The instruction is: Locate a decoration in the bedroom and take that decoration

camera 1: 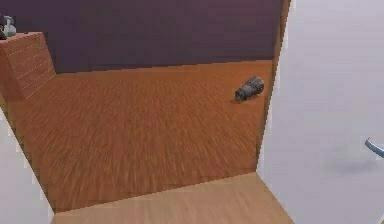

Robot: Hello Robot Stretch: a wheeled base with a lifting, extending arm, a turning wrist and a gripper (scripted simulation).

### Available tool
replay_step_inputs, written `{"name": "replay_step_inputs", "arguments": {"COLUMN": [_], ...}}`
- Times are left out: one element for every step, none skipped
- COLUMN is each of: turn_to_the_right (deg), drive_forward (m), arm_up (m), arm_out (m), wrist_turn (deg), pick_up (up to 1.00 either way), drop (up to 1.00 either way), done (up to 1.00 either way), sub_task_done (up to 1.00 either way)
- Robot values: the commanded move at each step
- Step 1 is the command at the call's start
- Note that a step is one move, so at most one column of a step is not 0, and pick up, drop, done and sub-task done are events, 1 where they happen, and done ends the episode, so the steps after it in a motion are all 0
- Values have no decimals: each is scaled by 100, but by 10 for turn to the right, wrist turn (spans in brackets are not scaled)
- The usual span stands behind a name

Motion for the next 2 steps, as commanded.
{"name": "replay_step_inputs", "arguments": {"turn_to_the_right": [-120,0], "drive_forward": [0,75], "arm_up": [0,0], "arm_out": [0,0], "wrist_turn": [0,0], "pick_up": [0,0], "drop": [0,0], "done": [0,0], "sub_task_done": [0,0]}}
